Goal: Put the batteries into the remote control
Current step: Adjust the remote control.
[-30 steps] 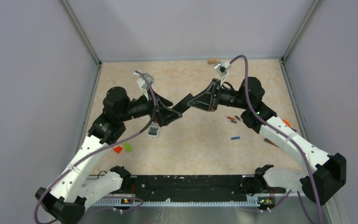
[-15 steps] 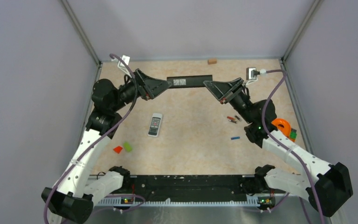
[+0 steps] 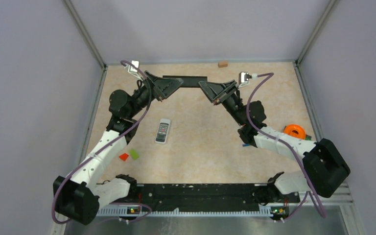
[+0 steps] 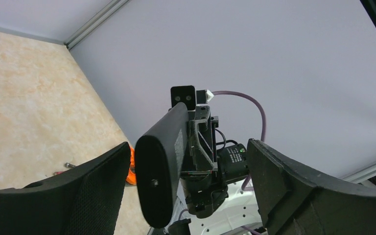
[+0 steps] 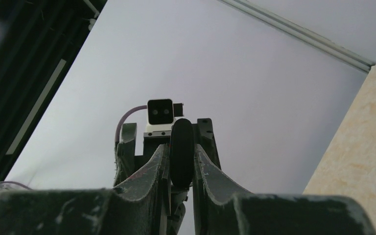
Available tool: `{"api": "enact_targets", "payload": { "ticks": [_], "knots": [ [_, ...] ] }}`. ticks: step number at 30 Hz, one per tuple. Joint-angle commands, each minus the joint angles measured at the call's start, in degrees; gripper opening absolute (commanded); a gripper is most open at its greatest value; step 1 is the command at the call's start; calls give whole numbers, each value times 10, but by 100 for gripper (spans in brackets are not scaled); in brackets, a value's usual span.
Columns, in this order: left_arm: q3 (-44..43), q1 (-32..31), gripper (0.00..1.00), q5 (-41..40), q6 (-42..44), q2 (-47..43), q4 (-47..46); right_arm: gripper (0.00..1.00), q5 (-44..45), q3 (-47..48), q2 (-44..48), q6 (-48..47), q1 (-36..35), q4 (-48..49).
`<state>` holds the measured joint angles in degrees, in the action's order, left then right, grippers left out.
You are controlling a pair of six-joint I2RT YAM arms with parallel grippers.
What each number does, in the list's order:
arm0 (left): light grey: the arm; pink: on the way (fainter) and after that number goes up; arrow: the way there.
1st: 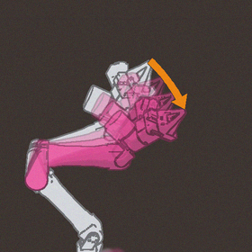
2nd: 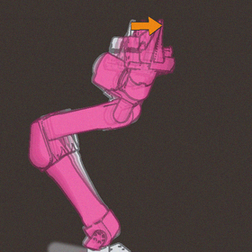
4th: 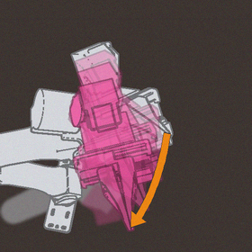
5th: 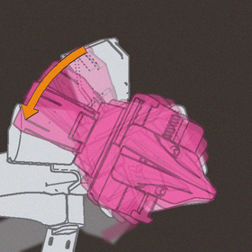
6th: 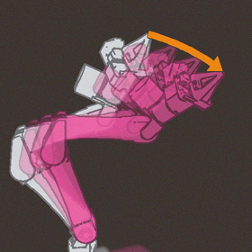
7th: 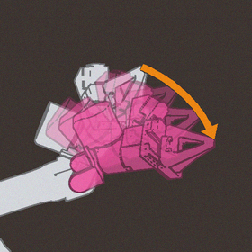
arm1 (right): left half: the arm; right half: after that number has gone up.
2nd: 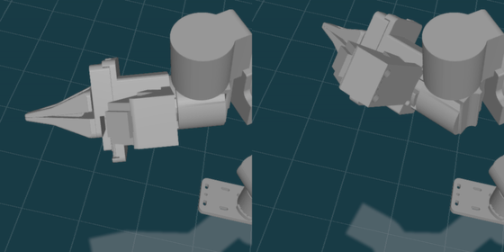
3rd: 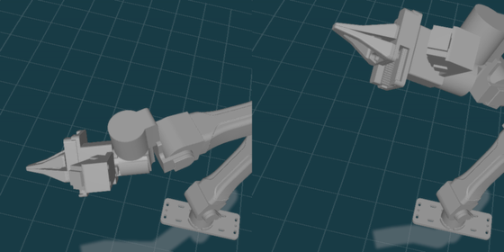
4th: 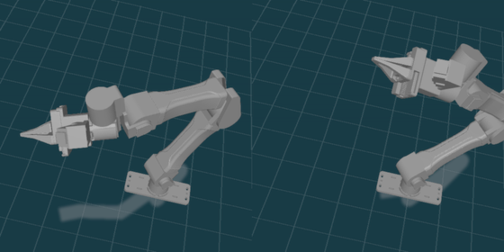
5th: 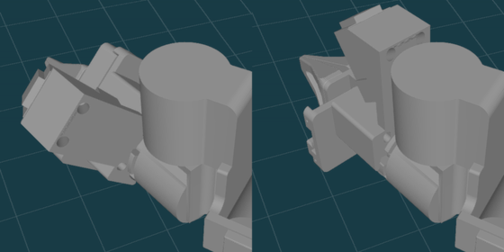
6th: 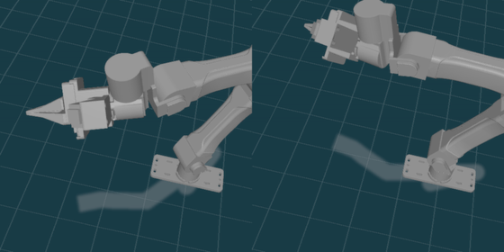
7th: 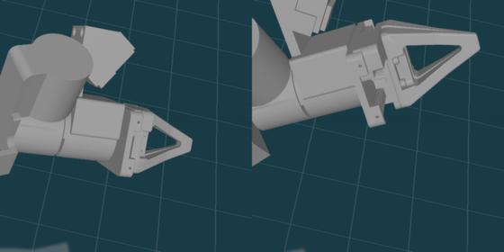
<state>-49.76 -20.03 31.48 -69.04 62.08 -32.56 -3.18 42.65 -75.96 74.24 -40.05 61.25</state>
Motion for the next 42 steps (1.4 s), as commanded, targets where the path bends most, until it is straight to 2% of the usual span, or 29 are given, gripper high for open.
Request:
{"api": "enact_targets", "payload": {
  "ticks": [1,7,8,14,17,19,23,25,27,31,32,34,37,38,40,42],
  "knots": [
    [-16,-3,86,-6,-10,-10,-33,0,-6,14,-8,12,-6,82],
    [-1,-3,46,-11,-19,-10,-52,0,-6,3,-14,7,-6,89],
    [-1,-3,42,-12,-19,-10,-53,0,-8,4,-15,8,-6,87],
    [-5,-2,27,-4,-6,2,-55,0,-25,-2,-19,21,-6,83],
    [-8,-3,26,5,-3,11,-60,0,-32,-9,-19,24,-6,86],
    [-8,-3,26,4,0,16,-60,0,-36,-11,-18,27,-6,84],
    [-10,-2,38,6,1,25,-68,0,-46,-15,-17,26,-6,78],
    [-10,-2,37,7,0,31,-69,0,-47,-18,-16,23,-6,74],
    [-10,-2,30,9,-1,35,-73,0,-47,-22,-14,18,-6,69],
    [-12,-1,4,19,1,43,-75,0,-61,-24,-10,3,-6,48],
    [-12,0,0,22,3,44,-74,0,-69,-24,-8,-7,-5,42],
    [-12,3,0,35,10,45,-71,15,-79,-30,1,-23,-2,26],
    [-22,7,0,81,35,48,-51,60,-106,-44,15,-48,10,25],
    [-29,8,0,102,43,51,-39,72,-123,-44,19,-63,15,20],
    [-44,8,0,150,56,58,-27,84,-171,-30,27,-99,29,-18],
    [-55,8,0,199,61,65,-27,87,-225,-7,30,-143,37,-67]
  ]
}}
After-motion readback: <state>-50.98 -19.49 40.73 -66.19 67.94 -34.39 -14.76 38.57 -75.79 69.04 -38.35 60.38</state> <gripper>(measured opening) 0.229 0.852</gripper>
